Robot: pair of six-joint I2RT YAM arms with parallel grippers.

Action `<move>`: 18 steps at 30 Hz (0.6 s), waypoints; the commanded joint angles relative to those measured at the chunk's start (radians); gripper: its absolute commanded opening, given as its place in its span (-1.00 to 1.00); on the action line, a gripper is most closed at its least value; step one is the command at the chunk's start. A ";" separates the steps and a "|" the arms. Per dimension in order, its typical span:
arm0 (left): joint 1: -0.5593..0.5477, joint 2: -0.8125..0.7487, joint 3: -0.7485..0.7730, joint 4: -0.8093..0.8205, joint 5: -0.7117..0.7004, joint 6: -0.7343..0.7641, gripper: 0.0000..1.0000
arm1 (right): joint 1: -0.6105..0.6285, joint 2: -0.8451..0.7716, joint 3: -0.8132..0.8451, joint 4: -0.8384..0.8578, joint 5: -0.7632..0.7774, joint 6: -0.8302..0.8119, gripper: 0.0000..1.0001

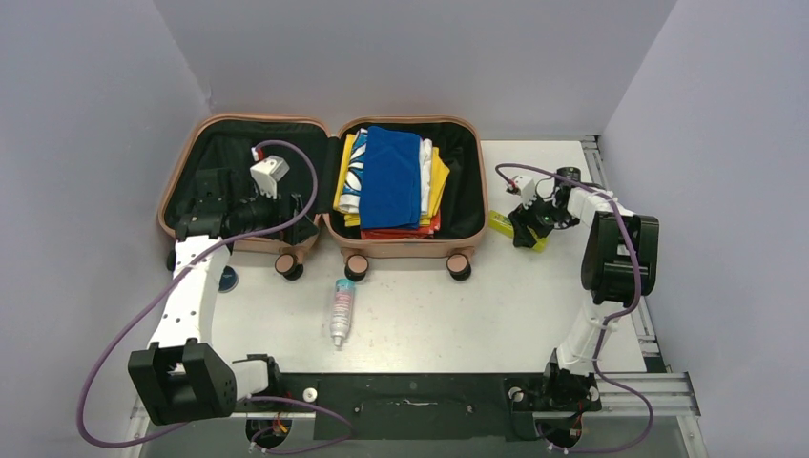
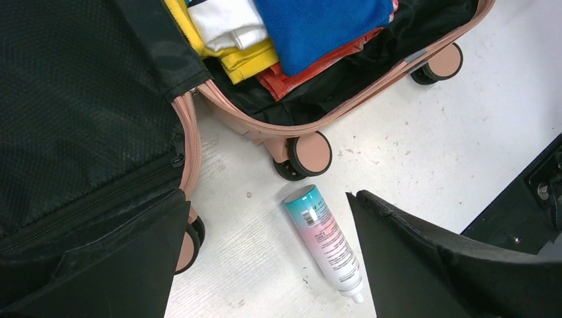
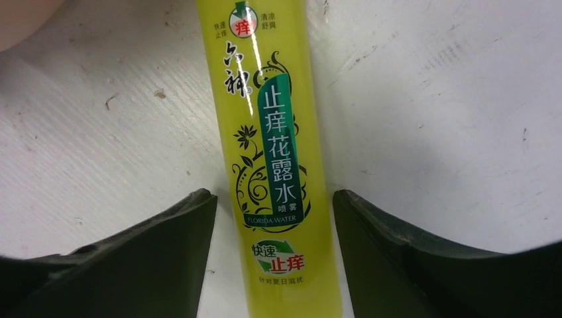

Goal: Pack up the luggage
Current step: Pick up the makeup from the center of the board.

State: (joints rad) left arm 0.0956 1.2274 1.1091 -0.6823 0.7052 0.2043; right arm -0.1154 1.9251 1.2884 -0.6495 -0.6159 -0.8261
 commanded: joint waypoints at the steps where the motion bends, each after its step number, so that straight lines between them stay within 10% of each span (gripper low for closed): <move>1: 0.030 0.014 0.018 0.032 0.062 0.009 0.92 | 0.013 0.005 0.010 0.034 0.039 0.031 0.13; 7: 0.048 0.035 0.022 0.033 0.070 0.006 0.92 | -0.010 -0.026 0.007 -0.006 0.109 0.085 -0.83; 18: 0.054 0.035 0.021 0.041 0.079 0.004 0.92 | -0.105 -0.291 0.043 -0.218 0.009 0.122 -0.89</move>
State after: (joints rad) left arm 0.1406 1.2667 1.1091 -0.6804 0.7460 0.2031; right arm -0.2295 1.7931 1.2858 -0.7616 -0.5461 -0.7094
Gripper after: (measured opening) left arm 0.962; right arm 0.452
